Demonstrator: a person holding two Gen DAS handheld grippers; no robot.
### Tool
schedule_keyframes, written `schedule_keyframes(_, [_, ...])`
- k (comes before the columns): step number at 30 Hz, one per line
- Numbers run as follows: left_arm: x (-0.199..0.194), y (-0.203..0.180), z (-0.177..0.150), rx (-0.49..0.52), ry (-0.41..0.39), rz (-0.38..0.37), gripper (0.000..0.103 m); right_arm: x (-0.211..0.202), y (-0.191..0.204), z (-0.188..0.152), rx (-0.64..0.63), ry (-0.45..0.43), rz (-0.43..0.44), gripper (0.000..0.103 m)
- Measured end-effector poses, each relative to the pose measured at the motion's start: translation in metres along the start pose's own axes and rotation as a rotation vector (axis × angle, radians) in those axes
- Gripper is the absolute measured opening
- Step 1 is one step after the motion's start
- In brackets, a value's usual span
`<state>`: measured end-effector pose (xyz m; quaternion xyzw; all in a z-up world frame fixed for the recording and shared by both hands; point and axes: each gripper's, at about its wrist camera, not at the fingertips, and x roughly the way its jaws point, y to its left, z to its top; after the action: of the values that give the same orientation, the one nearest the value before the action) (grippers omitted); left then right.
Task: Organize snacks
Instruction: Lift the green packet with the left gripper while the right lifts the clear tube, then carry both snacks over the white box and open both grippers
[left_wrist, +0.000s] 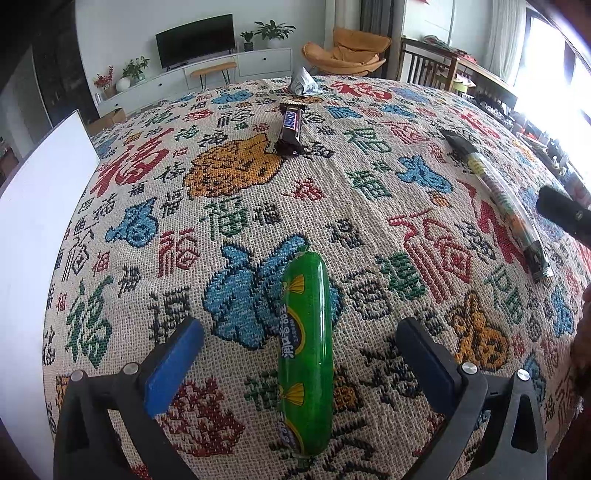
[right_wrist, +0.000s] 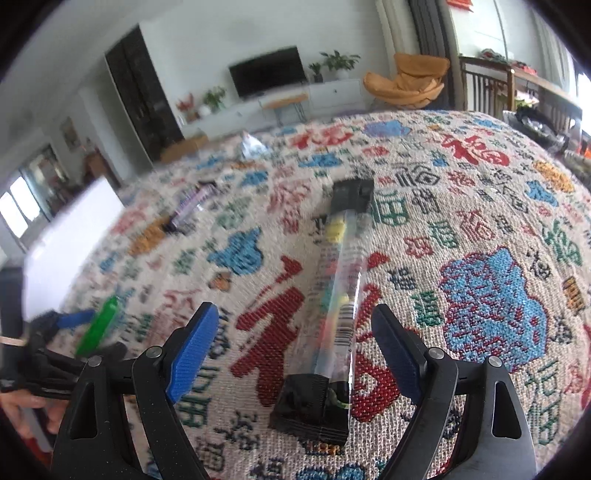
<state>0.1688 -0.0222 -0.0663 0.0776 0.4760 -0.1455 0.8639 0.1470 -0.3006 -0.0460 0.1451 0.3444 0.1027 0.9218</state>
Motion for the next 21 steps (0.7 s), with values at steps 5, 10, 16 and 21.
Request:
schedule_keyframes(5, [-0.004, -0.002, 0.002, 0.009, 0.013, -0.006, 0.089, -0.030, -0.052, 0.021, 0.260, -0.109, -0.002, 0.087])
schedule_keyframes(10, [-0.013, -0.008, 0.003, 0.037, -0.037, -0.025, 0.023, 0.006, -0.084, 0.058, 0.407, 0.123, -0.064, 0.088])
schedule_keyframes(16, [-0.036, 0.009, -0.019, -0.081, -0.079, -0.115, 0.023, 0.073, -0.025, 0.060, 0.170, 0.416, -0.177, 0.075])
schedule_keyframes(21, [-0.083, 0.036, -0.037, -0.187, -0.153, -0.222, 0.023, 0.074, -0.006, 0.046, 0.084, 0.416, -0.218, 0.021])
